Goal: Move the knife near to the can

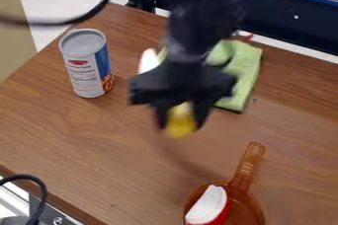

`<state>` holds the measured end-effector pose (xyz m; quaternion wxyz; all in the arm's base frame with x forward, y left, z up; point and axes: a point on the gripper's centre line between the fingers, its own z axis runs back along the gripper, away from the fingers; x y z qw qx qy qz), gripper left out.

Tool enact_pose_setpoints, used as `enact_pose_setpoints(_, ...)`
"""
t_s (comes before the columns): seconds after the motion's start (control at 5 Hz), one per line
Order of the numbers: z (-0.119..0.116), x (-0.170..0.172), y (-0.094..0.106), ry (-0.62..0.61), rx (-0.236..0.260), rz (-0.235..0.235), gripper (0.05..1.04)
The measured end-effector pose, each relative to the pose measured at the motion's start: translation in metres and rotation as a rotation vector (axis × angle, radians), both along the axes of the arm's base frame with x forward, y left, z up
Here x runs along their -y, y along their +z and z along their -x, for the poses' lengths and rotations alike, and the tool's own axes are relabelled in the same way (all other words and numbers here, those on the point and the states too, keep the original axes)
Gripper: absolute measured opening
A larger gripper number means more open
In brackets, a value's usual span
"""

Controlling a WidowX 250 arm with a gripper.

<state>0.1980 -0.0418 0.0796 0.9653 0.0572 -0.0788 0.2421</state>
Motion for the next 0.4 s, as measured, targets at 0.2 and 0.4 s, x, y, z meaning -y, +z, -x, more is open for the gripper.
enact_pose_setpoints(0.2, 0.024, -0.023, -0.011, -0.268, -0.072, -0.027, 0.487)
enact_pose_setpoints(0.4, 0.049, -0.057, -0.028, -0.526, -0.112, -0.065, 0.487)
